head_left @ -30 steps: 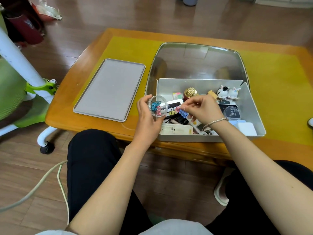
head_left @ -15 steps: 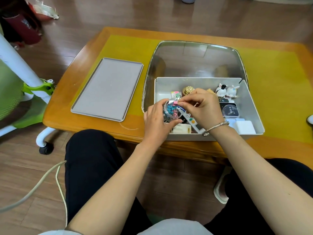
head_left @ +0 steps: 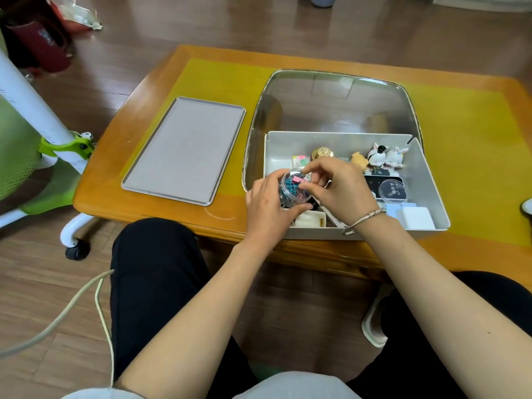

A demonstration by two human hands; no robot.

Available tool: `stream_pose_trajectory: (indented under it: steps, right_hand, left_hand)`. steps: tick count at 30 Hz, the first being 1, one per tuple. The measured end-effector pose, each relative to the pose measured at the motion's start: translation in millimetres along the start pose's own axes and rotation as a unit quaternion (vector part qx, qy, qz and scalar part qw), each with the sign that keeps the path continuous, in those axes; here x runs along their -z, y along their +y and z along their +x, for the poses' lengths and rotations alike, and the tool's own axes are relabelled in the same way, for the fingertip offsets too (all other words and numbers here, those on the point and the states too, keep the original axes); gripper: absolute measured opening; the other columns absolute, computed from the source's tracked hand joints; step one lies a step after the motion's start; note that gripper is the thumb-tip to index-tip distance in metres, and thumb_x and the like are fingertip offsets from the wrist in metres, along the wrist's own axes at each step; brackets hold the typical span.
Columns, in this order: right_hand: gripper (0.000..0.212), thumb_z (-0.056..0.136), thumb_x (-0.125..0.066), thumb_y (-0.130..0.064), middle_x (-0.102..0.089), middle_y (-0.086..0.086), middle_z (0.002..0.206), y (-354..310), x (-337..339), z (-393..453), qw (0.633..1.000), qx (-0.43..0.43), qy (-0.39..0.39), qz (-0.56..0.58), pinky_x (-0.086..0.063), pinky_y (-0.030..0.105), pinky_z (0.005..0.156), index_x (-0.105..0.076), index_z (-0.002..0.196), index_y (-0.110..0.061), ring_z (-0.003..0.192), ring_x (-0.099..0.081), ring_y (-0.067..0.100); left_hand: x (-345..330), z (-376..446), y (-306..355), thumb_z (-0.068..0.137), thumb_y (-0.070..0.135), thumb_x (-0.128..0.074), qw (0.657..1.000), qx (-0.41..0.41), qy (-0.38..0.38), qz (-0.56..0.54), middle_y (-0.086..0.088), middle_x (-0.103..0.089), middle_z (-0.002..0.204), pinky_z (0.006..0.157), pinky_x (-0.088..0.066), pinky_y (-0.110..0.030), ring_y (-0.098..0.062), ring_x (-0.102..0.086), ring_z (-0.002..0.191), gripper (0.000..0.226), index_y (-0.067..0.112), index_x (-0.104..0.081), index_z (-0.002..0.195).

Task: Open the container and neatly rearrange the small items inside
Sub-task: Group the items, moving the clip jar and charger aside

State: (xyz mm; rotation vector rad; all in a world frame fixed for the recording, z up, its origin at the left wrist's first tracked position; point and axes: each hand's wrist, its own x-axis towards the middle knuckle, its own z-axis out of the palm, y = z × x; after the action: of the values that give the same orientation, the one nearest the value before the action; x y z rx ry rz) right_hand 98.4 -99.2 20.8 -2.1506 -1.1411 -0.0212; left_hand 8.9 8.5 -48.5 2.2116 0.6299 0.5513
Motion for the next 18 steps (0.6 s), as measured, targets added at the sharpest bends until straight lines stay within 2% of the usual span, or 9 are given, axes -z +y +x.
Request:
stream_pose_trajectory:
  steps: [3,7,9,11,13,14,16,18]
  right_hand:
    - [0.014,0.077,-0.075,-0.014,-0.059,0.002,0.074,0.4,-3.6,2.5,0.999,-0.033,-0.005,-0.032,-0.041,0.025,0.072,-0.073,0.091,-0.01,0.068,-0.052,0.015]
    - [0.014,0.084,-0.069,-0.018,-0.064,0.009,0.089,-5.0,-13.8,6.4,0.996,-0.054,0.012,-0.075,-0.033,0.02,0.075,-0.074,0.093,-0.009,0.084,-0.053,0.016]
    - [0.015,0.086,-0.065,-0.018,-0.063,0.009,0.092,-9.1,-17.4,4.8,0.995,-0.058,0.011,-0.086,-0.035,0.021,0.076,-0.074,0.096,-0.009,0.087,-0.054,0.018]
    - [0.017,0.087,-0.065,-0.016,-0.061,0.01,0.091,-12.2,-14.0,4.7,0.996,-0.054,-0.018,-0.066,-0.039,0.023,0.078,-0.074,0.099,-0.009,0.088,-0.053,0.02]
    - [0.019,0.087,-0.065,-0.013,-0.058,0.009,0.091,-13.7,-5.9,7.5,0.994,-0.032,-0.089,-0.05,-0.043,0.028,0.08,-0.073,0.104,-0.01,0.088,-0.053,0.021]
    - [0.022,0.087,-0.064,-0.012,-0.057,0.008,0.091,-13.7,-0.9,9.6,0.99,-0.022,-0.125,-0.055,-0.042,0.029,0.08,-0.071,0.107,-0.012,0.087,-0.053,0.021]
    - [0.025,0.086,-0.065,-0.01,-0.054,0.003,0.087,-14.8,8.7,12.6,0.986,-0.019,-0.158,-0.048,-0.039,0.022,0.072,-0.07,0.11,-0.014,0.078,-0.051,0.016]
    - [0.024,0.083,-0.068,-0.008,-0.056,0.003,0.081,-14.8,16.5,12.4,0.991,-0.031,-0.132,-0.005,-0.039,0.018,0.061,-0.072,0.106,-0.014,0.061,-0.049,0.01]
  left_hand:
    - [0.8,0.2,0.5,0.069,0.05,-0.078,1.0,-0.007,-0.004,0.007,0.004,-0.055,0.127,0.098,-0.028,-0.032,-0.014,-0.041,0.121,0.073,0.025,-0.046,0.13]
    - [2.5,0.3,0.7,0.072,0.047,-0.077,1.0,-0.024,-0.01,0.008,0.006,-0.055,0.128,0.099,-0.028,-0.033,-0.013,-0.041,0.121,0.069,0.026,-0.047,0.13]
    - [3.5,0.3,0.4,0.073,0.045,-0.077,1.0,-0.022,-0.01,-0.002,0.005,-0.055,0.127,0.101,-0.028,-0.035,-0.014,-0.042,0.121,0.066,0.026,-0.048,0.129]
    - [3.8,0.1,0.2,0.074,0.044,-0.077,1.0,-0.028,-0.014,0.004,0.004,-0.055,0.127,0.101,-0.028,-0.036,-0.015,-0.042,0.121,0.066,0.024,-0.048,0.13]
    - [3.7,-0.2,0.0,0.074,0.045,-0.076,0.999,-0.032,-0.017,0.009,0.003,-0.055,0.126,0.101,-0.027,-0.035,-0.015,-0.041,0.121,0.066,0.024,-0.048,0.13]
    - [3.3,-0.2,-0.1,0.074,0.046,-0.076,0.999,-0.029,-0.016,0.006,0.003,-0.055,0.125,0.101,-0.027,-0.035,-0.014,-0.041,0.12,0.066,0.024,-0.048,0.13]
    - [2.8,0.5,-0.5,0.073,0.047,-0.076,1.0,-0.016,-0.013,-0.008,0.005,-0.055,0.125,0.101,-0.028,-0.034,-0.012,-0.04,0.119,0.067,0.027,-0.046,0.13]
    - [2.2,1.5,-1.4,0.072,0.047,-0.077,1.0,-0.009,-0.012,-0.012,0.006,-0.054,0.124,0.1,-0.028,-0.034,-0.011,-0.04,0.118,0.069,0.028,-0.045,0.13]
